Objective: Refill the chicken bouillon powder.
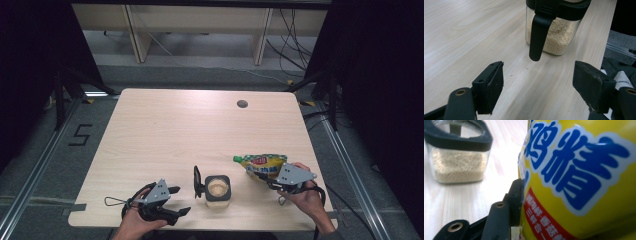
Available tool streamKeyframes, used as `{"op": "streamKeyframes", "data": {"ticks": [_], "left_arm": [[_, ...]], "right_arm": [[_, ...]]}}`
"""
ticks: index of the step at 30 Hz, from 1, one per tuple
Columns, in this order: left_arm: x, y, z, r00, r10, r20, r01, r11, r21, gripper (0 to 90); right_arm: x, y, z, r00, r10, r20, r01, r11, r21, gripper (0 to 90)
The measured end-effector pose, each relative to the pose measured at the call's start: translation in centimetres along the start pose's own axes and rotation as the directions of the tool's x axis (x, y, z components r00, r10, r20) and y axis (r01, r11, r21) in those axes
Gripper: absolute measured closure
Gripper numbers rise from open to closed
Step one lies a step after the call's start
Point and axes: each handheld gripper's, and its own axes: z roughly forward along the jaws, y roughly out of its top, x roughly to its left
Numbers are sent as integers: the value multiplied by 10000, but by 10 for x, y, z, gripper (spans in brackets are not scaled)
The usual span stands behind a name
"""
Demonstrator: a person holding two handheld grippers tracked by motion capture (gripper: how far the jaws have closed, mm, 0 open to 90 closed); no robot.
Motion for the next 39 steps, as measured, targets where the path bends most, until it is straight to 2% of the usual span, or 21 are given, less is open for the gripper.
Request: {"op": "streamKeyframes", "data": {"ticks": [1,2,3,4,8,10,12,15,16,18,20,22,23,24,25,27,28,29,33,37,39], "left_arm": [[-1,0,1,9999,-164,47,165,9997,-170,246],[0,-1,1,9999,-127,25,128,9998,-136,246],[0,-1,1,9999,-141,13,141,9998,-124,246],[0,-1,1,9999,-138,16,138,9998,-121,246],[-1,0,1,9999,-161,40,162,9997,-160,246],[-1,0,1,9998,-180,-20,180,9997,-188,246],[-3,-1,0,9989,-477,-43,476,9987,-188,246],[-1,0,1,9997,-260,44,261,9994,-229,246],[-2,-1,1,9992,-403,-4,403,9989,-237,246],[-2,0,1,9997,-230,-21,229,9994,-271,246],[-3,-1,1,9984,-569,-37,567,9981,-259,246],[-3,-1,1,9984,-565,-43,564,9981,-255,246],[-3,-1,1,9985,-553,-42,552,9982,-255,246],[-3,-1,1,9986,-532,-50,531,9983,-251,246],[-3,-1,0,9989,-471,-48,470,9987,-183,246],[-3,-1,0,9988,-484,-53,482,9985,-249,246],[-3,-1,0,9988,-477,-85,475,9986,-219,246],[-2,-1,0,9991,-431,-36,430,9988,-242,246],[-3,-1,0,9988,-477,-67,475,9986,-245,246],[-2,-1,-1,9989,-459,-11,458,9987,-204,246],[-2,-1,-1,9990,-454,-14,453,9988,-202,246]], "right_arm": [[-3,-1,0,10000,-51,-23,51,10000,21,594],[-6,-3,0,10000,66,23,-66,10000,11,594],[-7,-5,-1,9989,471,64,-471,9989,-10,595],[-9,-6,-1,9990,455,40,-455,9989,-130,595],[-14,-11,-2,9951,985,105,-981,9948,-286,593],[-16,-15,-2,9899,1413,80,-1408,9889,-481,590],[-18,-17,-4,9892,1462,-59,-1463,9882,-458,588],[-18,-21,-5,9813,1923,-38,-1922,9798,-556,579],[-18,-22,-5,9827,1850,112,-1839,9808,-647,571],[-17,-23,-6,9777,2089,201,-2076,9768,-533,552],[-18,-23,-8,9810,1930,212,-1923,9808,-318,534],[-16,-22,-8,9793,1984,390,-1975,9799,-268,503],[-17,-22,-8,9823,1812,464,-1804,9833,-222,492],[-16,-21,-10,9802,1936,411,-1937,9811,-8,479],[-15,-21,-10,9776,2014,611,-2015,9795,-55,458],[-16,-21,-13,9804,1869,628,-1881,9821,132,419],[-14,-21,-14,9743,2128,740,-2144,9766,151,415],[-14,-22,-14,9734,2138,818,-2151,9766,71,415],[-13,-20,-16,9751,2091,744,-2120,9767,338,369],[-13,-21,-21,9692,2307,859,-2363,9698,609,311],[-13,-24,-26,9571,2774,841,-2818,9584,449,298]]}}
